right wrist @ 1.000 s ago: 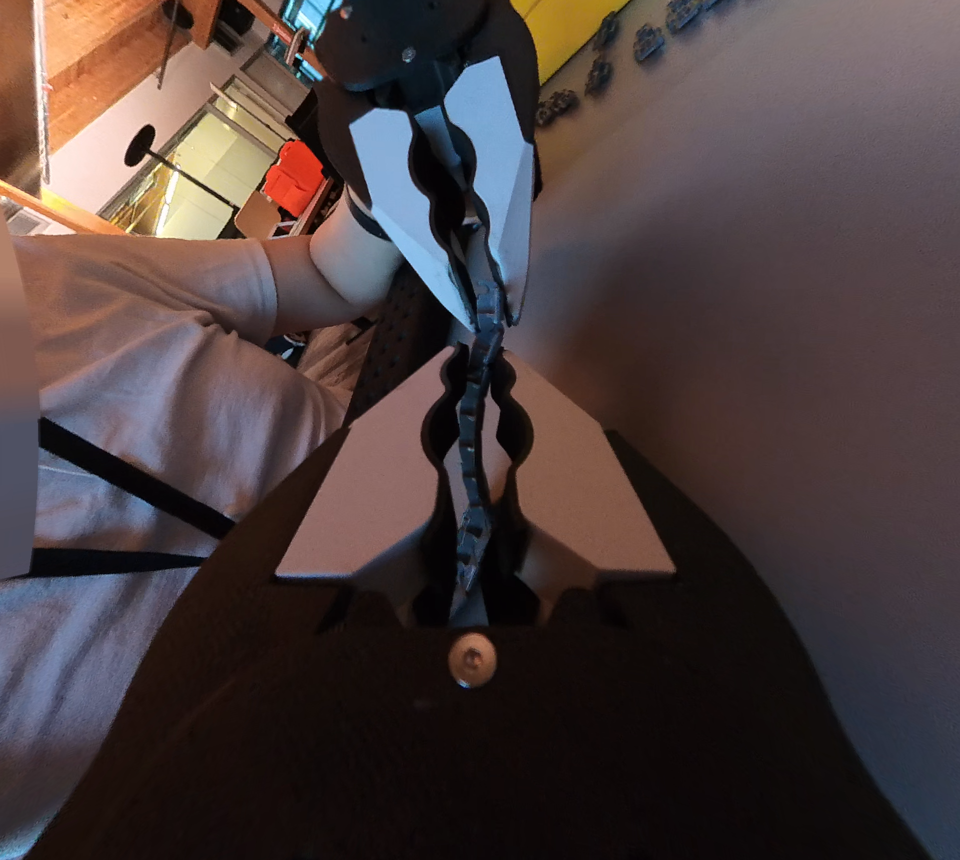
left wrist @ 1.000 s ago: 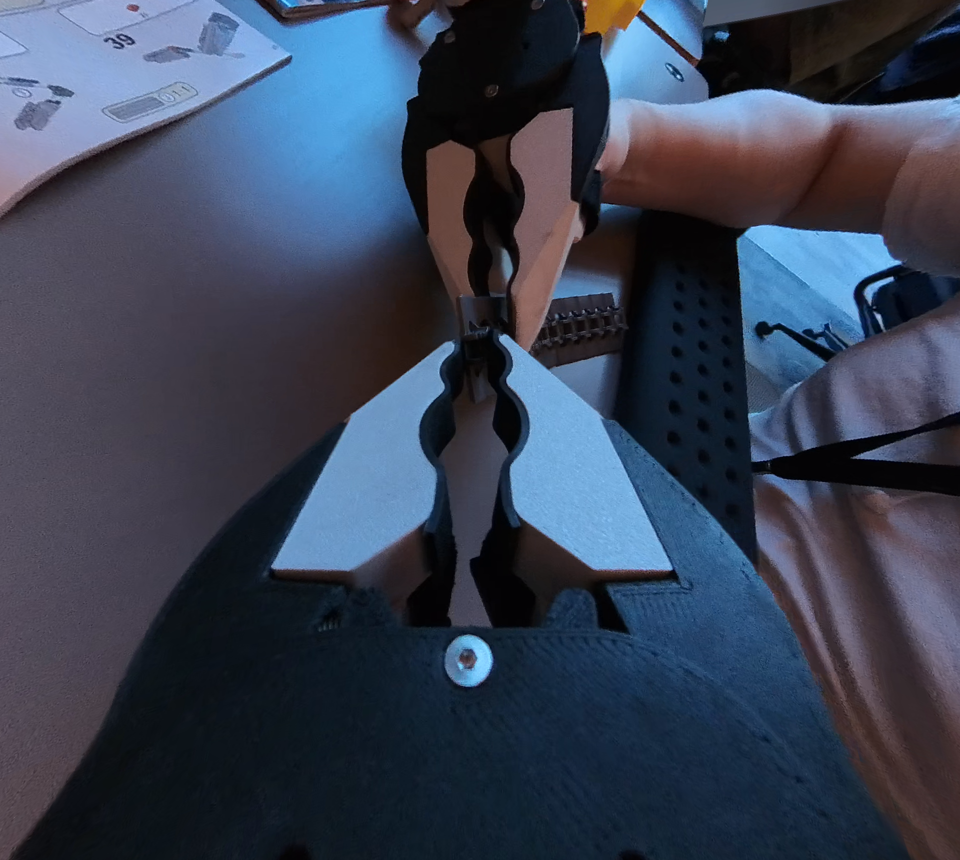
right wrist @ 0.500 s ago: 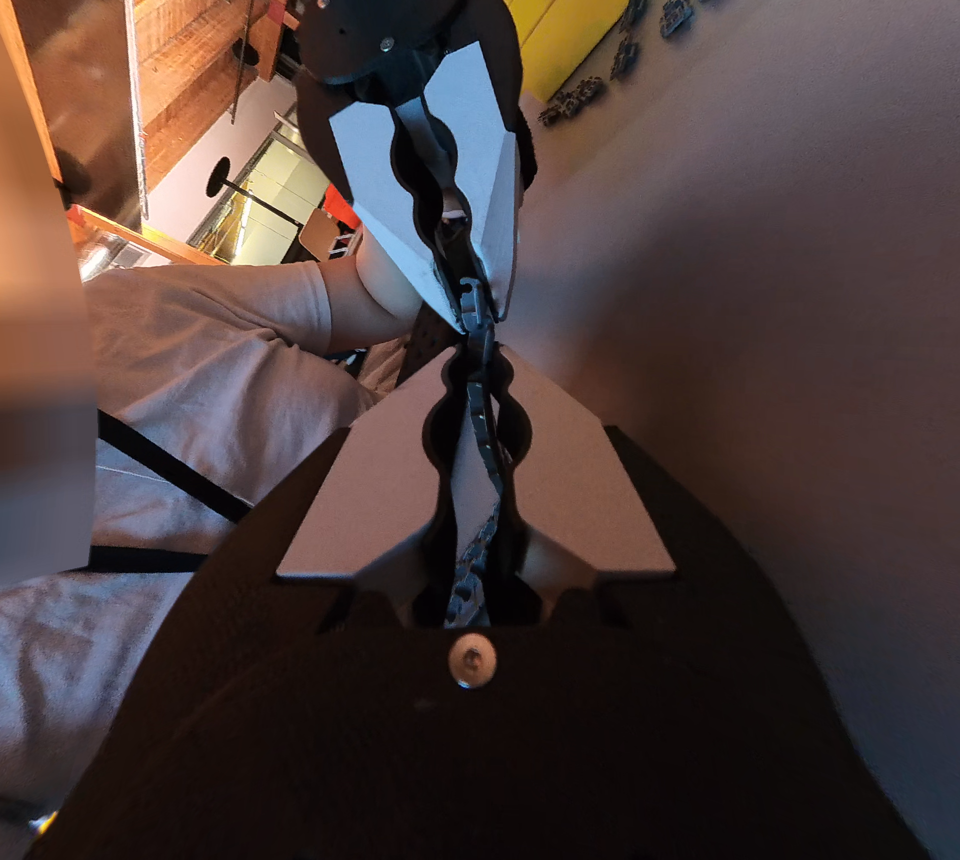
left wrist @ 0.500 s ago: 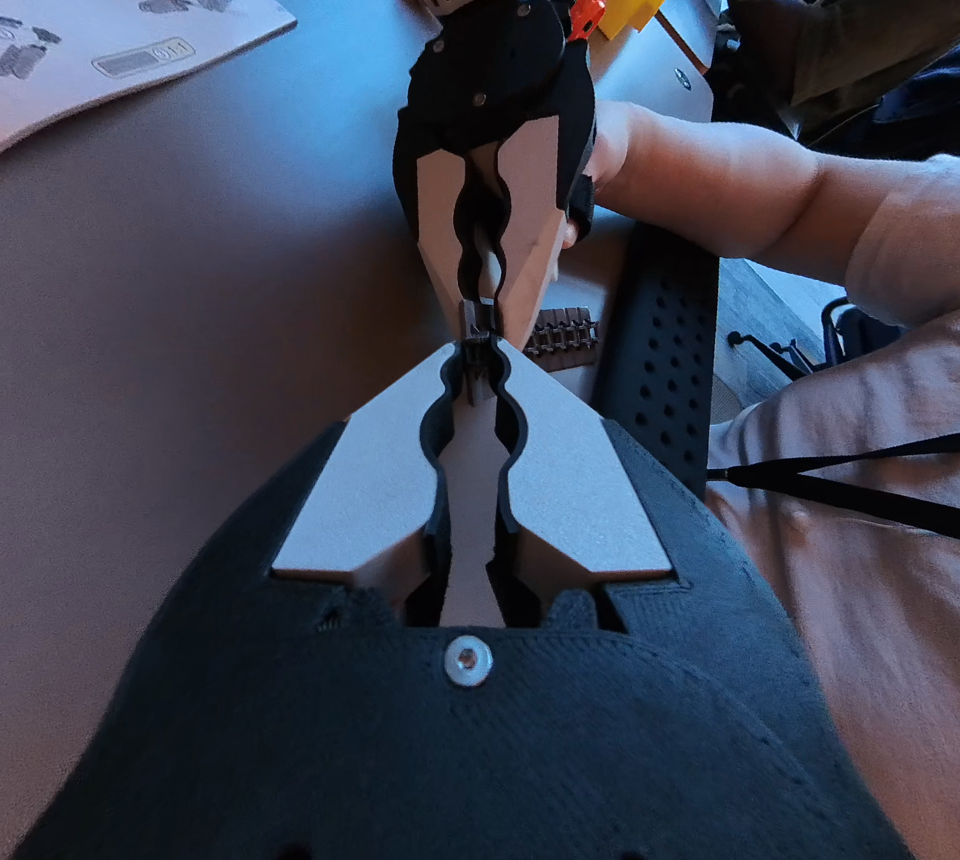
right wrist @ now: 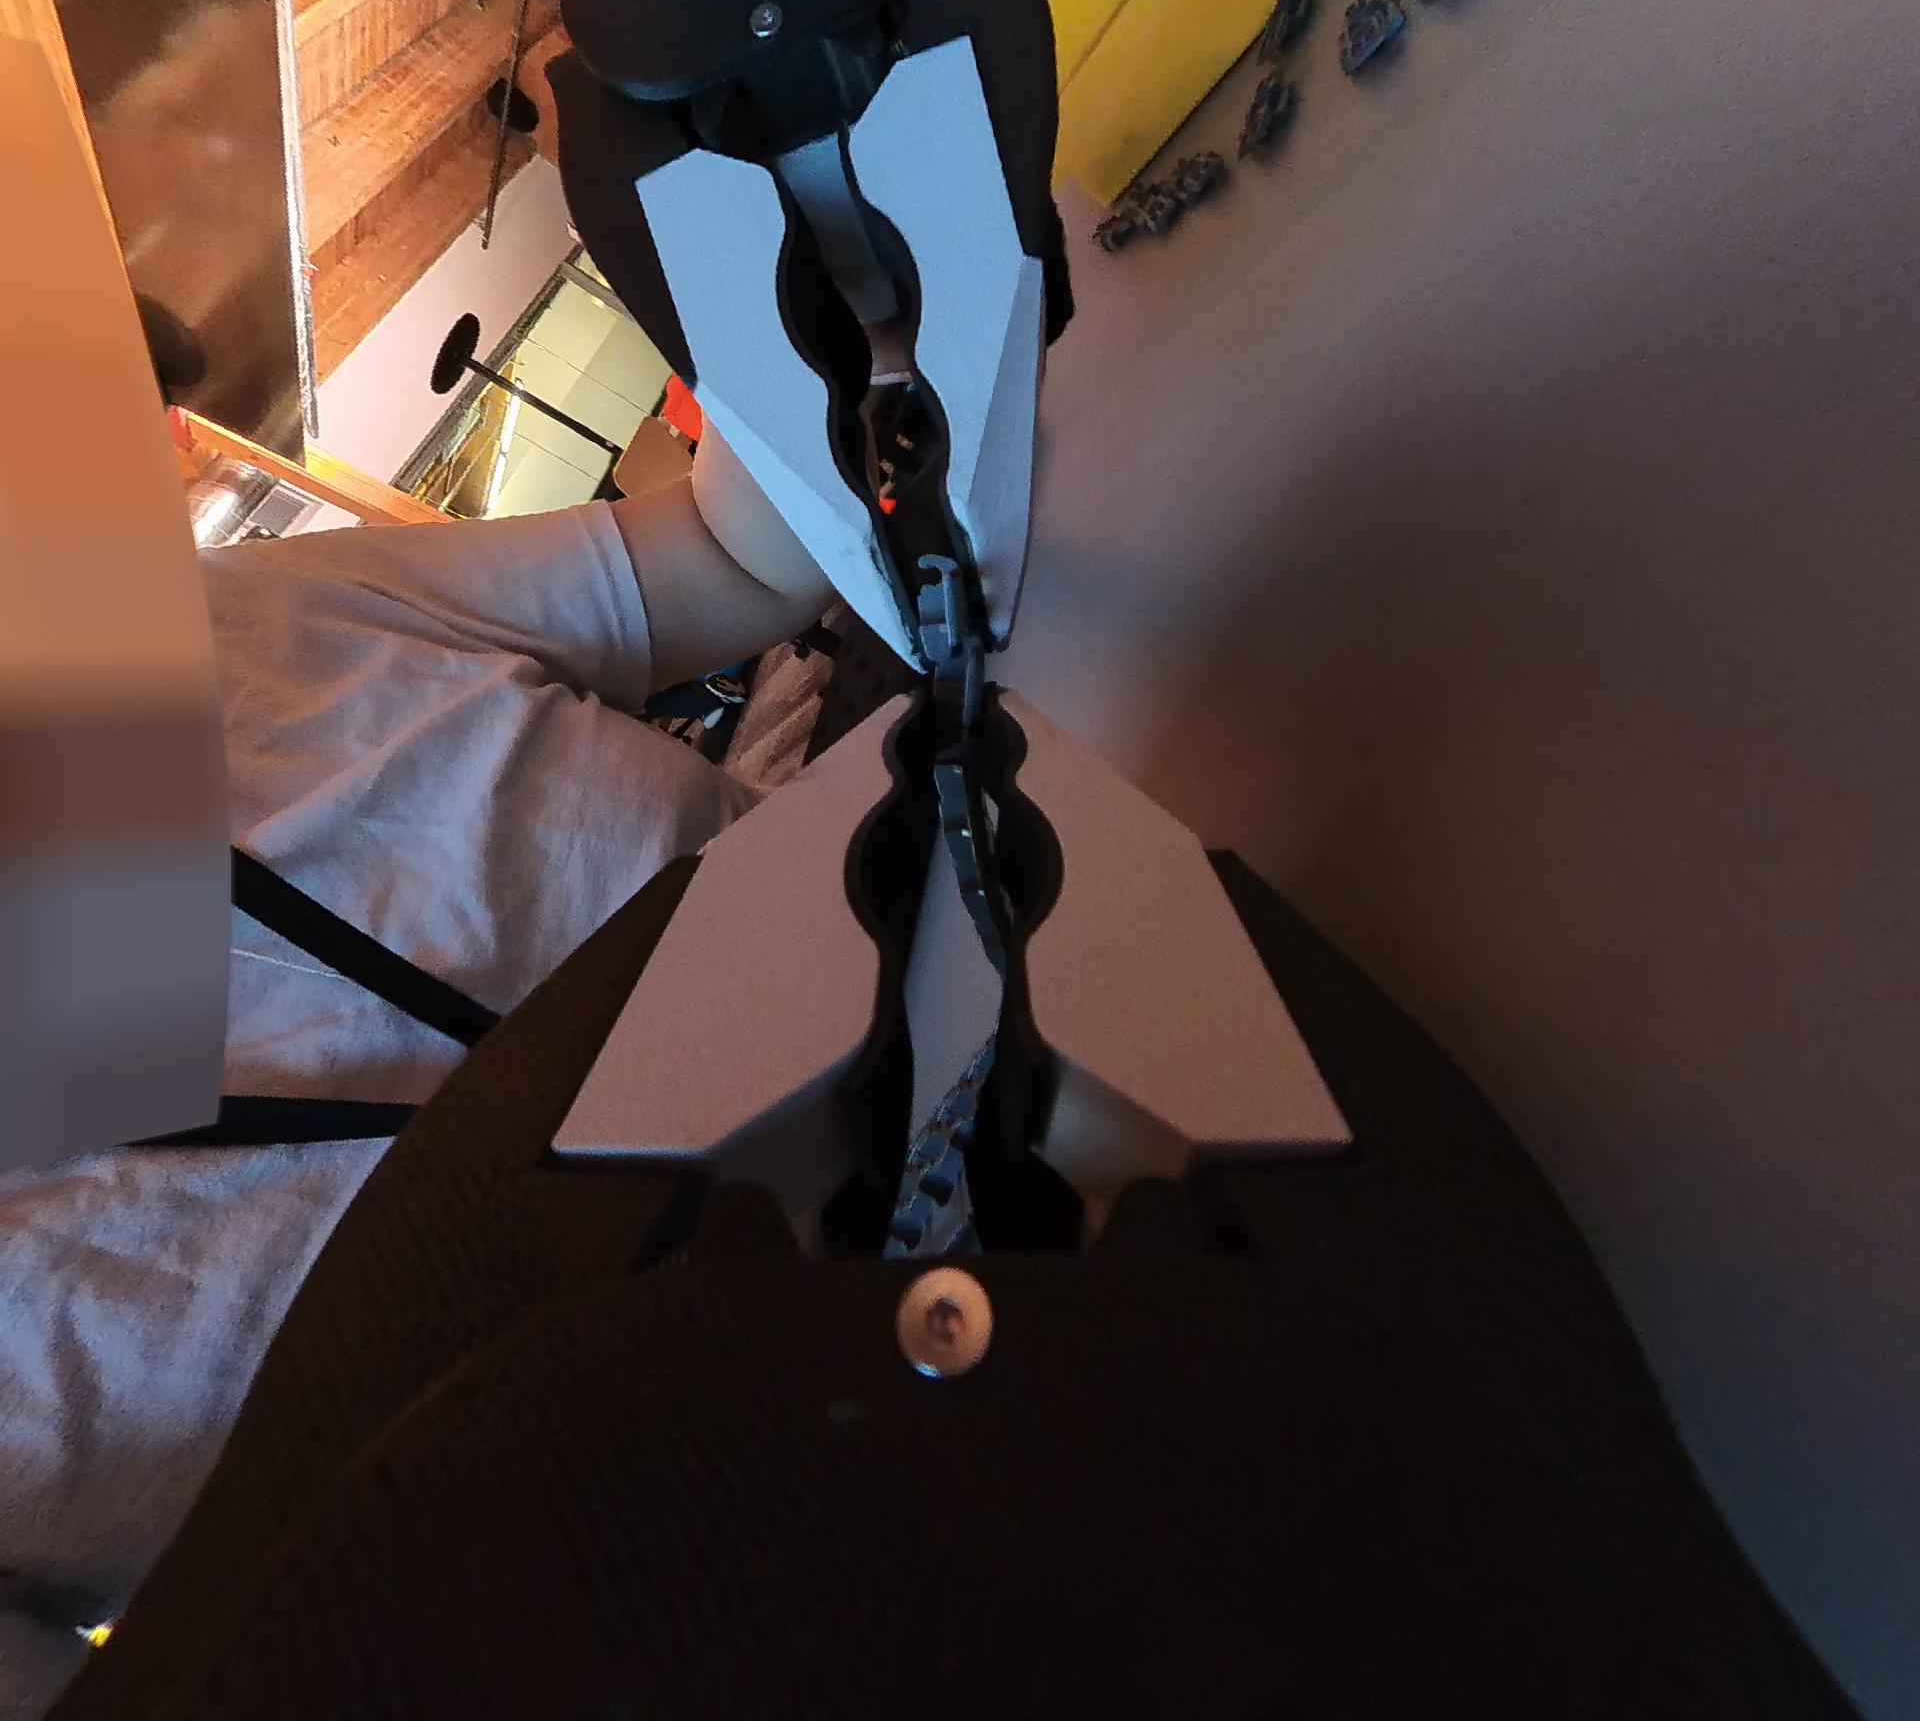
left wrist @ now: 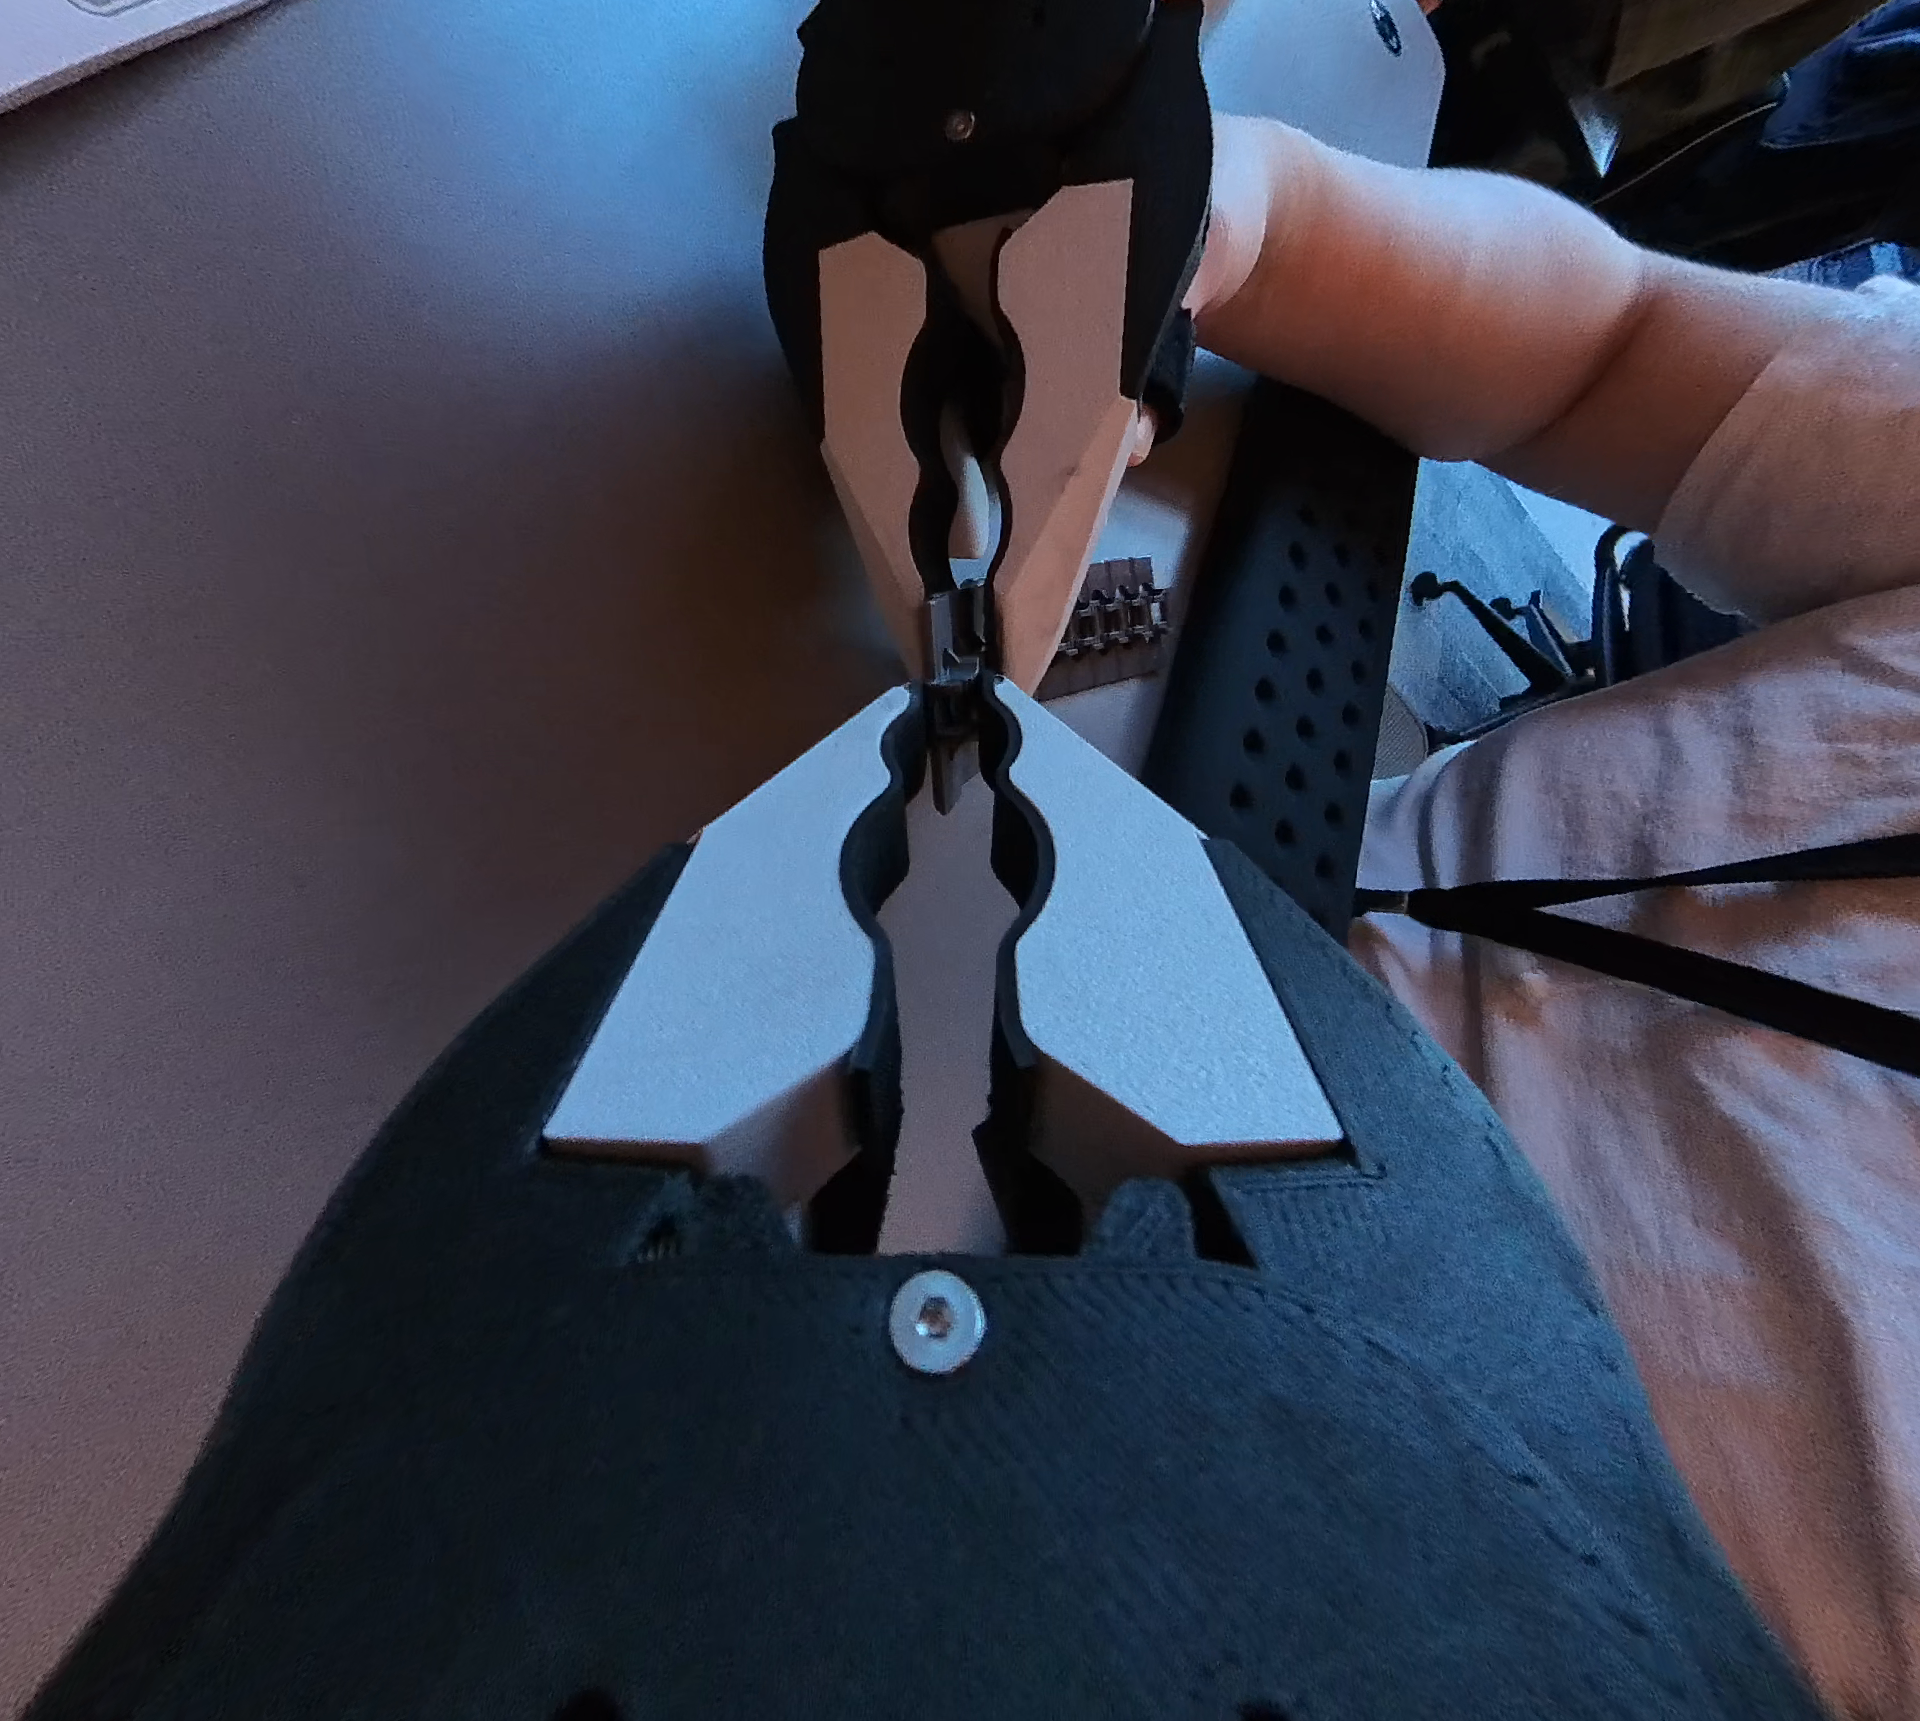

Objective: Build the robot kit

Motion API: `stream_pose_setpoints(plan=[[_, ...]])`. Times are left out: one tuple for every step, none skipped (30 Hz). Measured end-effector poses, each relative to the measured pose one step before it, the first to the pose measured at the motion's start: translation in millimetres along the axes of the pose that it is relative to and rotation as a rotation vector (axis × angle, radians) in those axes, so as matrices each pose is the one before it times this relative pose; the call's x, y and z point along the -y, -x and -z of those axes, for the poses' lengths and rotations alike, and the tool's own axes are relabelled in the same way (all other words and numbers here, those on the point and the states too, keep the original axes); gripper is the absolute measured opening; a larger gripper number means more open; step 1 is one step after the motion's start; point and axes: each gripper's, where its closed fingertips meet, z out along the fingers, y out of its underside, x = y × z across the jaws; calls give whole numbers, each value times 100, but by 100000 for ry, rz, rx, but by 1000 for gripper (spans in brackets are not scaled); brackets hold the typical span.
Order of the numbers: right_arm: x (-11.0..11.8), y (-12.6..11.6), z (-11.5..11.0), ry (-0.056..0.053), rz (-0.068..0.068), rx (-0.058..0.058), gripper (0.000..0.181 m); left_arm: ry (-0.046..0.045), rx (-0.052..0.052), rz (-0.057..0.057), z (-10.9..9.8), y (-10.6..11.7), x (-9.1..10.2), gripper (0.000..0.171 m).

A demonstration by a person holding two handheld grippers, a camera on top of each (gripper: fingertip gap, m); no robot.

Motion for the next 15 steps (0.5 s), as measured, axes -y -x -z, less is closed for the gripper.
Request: stream_pose_setpoints(plan=[[51, 57, 51, -373, 31, 414, 4, 263, -80, 181, 15, -44, 84, 7], [54, 50, 46, -356, -41, 436, 4, 172, -18, 146, 25, -34, 63, 7], [39, 50, 32, -240, -76, 399, 4, 284, 11, 289, 15, -24, 47, 7], [34, 33, 13, -117, -84, 302, 4, 341, 16, 289, 29, -12, 23, 7], [20, 28, 9, -30, -75, 341, 4, 344, -91, 18, 18, -34, 8, 7], [-2, 41, 9, 62, -52, 305, 4, 377, -98, -115, 4, -38, -10, 7], [-5, 9, -5, 62, 47, 99, 4, 293, -21, -32, 5, 0, -7, 7], [-1, 27, 12, 23, 29, 139, 4, 196, -247, 153, -6, -31, 7, 7], [8, 24, 14, -68, 87, 135, 4, 70, -320, 188, 12, -20, 22, 7], [27, 19, 23, -139, 91, 67, 4, 43, -237, 206, 4, -4, 20, 7], [9, -2, 7, -82, -109, 19, 4, 157, -176, 306, -8, 6, -2, 7], [-3, 1, 9, -3, 8, -1, 4, 198, -164, 119, 6, 2, -2, 7], [-3, 6, 5, -16, 91, -20, 4, 78, -25, -32, -3, -4, -6, 7], [9, 1, 3, -16, -66, 17, 4, 67, 54, -23, 3, 0, 1, 7], [1, 11, -8, 21, 14, 98, 4, 29, -68, -1, 10, -6, -9, 7]])
